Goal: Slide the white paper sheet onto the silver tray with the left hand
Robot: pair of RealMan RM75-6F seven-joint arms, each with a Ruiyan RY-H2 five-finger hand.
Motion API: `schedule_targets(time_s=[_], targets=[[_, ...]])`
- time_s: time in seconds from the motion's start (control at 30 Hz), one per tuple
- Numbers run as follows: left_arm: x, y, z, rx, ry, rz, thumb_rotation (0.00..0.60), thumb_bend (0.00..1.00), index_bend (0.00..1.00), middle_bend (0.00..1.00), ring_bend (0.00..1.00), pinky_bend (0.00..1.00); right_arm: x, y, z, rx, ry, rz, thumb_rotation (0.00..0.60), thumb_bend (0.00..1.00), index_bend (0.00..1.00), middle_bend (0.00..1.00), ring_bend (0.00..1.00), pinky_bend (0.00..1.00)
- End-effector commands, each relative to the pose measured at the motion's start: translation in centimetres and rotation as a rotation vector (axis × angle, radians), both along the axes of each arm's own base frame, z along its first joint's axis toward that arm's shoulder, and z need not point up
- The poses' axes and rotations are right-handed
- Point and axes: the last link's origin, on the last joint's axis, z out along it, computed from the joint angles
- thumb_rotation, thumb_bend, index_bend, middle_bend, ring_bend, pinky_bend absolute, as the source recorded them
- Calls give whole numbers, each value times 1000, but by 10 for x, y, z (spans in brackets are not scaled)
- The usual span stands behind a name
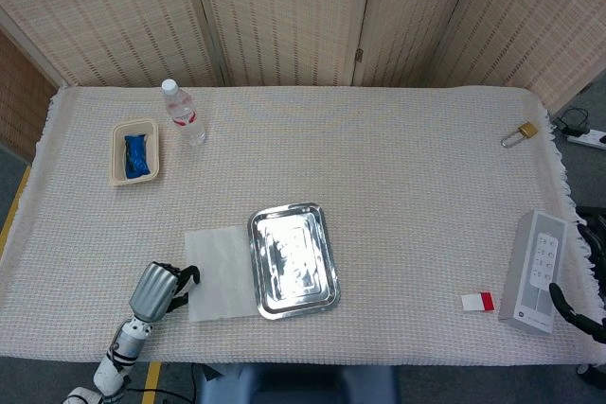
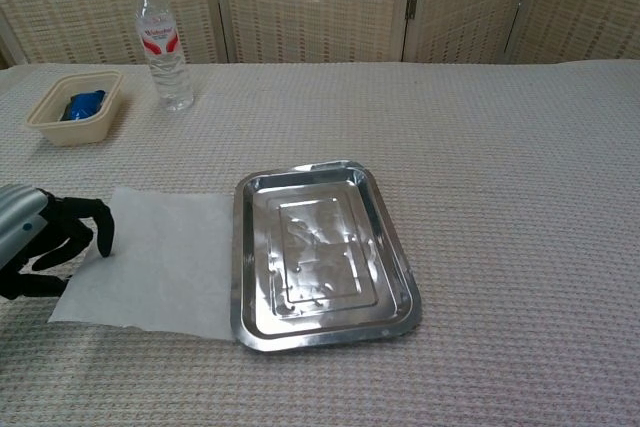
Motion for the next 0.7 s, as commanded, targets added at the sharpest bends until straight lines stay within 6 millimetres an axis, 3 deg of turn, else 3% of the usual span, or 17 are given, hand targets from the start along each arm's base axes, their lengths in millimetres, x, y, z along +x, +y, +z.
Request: schedule_targets(time_s=[0.03, 0.4, 0.7], targets=[[1, 0, 10, 42, 8, -34, 600, 533, 652, 1000, 1000, 1000, 1, 1, -2, 12, 2, 6, 600, 400, 0, 0, 0, 0], [25, 18, 56, 288, 19, -239, 600, 561, 659, 1000, 1000, 1000, 4, 10, -1, 23, 4, 24, 600, 399, 0, 0, 0, 0], [61, 27, 33, 278, 40, -353, 600, 568, 660, 1000, 1000, 1000, 2, 16, 10, 15, -34, 17, 600, 400, 0, 0, 0, 0]])
